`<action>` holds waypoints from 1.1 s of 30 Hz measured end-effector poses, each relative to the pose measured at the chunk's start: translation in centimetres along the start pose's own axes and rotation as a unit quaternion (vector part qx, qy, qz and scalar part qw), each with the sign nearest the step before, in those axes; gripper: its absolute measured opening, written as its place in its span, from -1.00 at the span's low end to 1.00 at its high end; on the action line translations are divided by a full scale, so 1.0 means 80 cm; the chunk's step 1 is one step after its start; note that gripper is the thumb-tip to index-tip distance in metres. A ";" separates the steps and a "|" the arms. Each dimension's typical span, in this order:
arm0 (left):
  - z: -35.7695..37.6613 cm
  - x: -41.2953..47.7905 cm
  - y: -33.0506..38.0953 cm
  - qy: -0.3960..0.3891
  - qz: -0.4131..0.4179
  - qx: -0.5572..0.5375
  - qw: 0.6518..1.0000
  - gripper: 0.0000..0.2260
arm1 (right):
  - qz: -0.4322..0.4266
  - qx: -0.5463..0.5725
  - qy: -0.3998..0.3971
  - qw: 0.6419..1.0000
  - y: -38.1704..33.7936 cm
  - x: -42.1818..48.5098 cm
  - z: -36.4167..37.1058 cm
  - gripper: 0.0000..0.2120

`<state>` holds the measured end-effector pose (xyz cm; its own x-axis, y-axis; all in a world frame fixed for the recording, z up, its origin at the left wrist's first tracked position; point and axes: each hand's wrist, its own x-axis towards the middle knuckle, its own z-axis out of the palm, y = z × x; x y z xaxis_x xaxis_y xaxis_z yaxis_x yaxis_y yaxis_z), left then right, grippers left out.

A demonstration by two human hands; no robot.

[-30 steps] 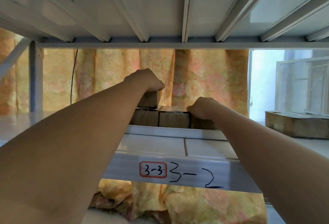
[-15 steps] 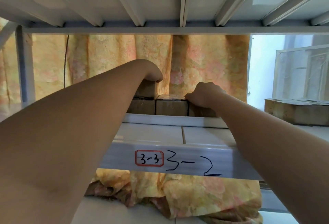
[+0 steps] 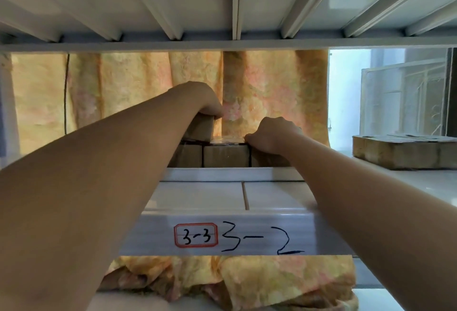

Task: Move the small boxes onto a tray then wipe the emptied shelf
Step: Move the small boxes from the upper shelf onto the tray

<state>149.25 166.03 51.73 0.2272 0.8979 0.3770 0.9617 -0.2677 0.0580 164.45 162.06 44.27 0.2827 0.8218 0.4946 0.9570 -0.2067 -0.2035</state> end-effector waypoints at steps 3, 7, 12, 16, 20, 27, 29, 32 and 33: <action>-0.001 0.002 -0.005 0.057 -0.001 -0.008 0.998 -0.63 | 0.000 0.003 0.001 1.000 0.000 -0.002 -0.001 -0.70; -0.002 -0.001 -0.012 0.035 -0.008 -0.026 0.999 -0.66 | -0.002 0.006 0.004 1.000 0.000 -0.004 0.000 -0.68; -0.001 -0.010 -0.015 -0.002 -0.002 -0.040 0.999 -0.77 | 0.001 0.003 0.004 1.000 0.000 -0.005 0.000 -0.67; -0.002 -0.014 -0.013 -0.017 -0.004 -0.042 0.999 -0.78 | -0.001 0.007 0.003 1.000 0.002 -0.005 0.000 -0.68; -0.002 -0.015 -0.014 -0.039 -0.013 -0.058 0.997 -0.78 | 0.000 0.017 0.001 1.000 0.003 -0.006 0.001 -0.66; -0.002 -0.019 -0.017 -0.062 -0.021 -0.057 0.996 -0.80 | 0.018 0.029 -0.007 0.999 0.004 -0.007 0.002 -0.66; -0.003 -0.022 -0.017 -0.078 -0.022 -0.065 0.995 -0.80 | 0.025 0.034 -0.010 0.999 0.004 -0.008 0.002 -0.63; -0.005 -0.028 -0.017 -0.074 -0.018 -0.074 0.994 -0.72 | 0.024 0.048 -0.012 0.998 0.005 -0.010 0.002 -0.50; -0.005 -0.028 -0.016 -0.075 -0.018 -0.078 0.994 -0.65 | 0.024 0.058 0.002 0.998 0.004 -0.010 0.001 -0.39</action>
<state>147.47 164.24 51.19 0.2255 0.9464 0.2311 0.9366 -0.2759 0.2159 164.54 161.36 43.70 0.3276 0.8107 0.4851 0.9286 -0.1817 -0.3235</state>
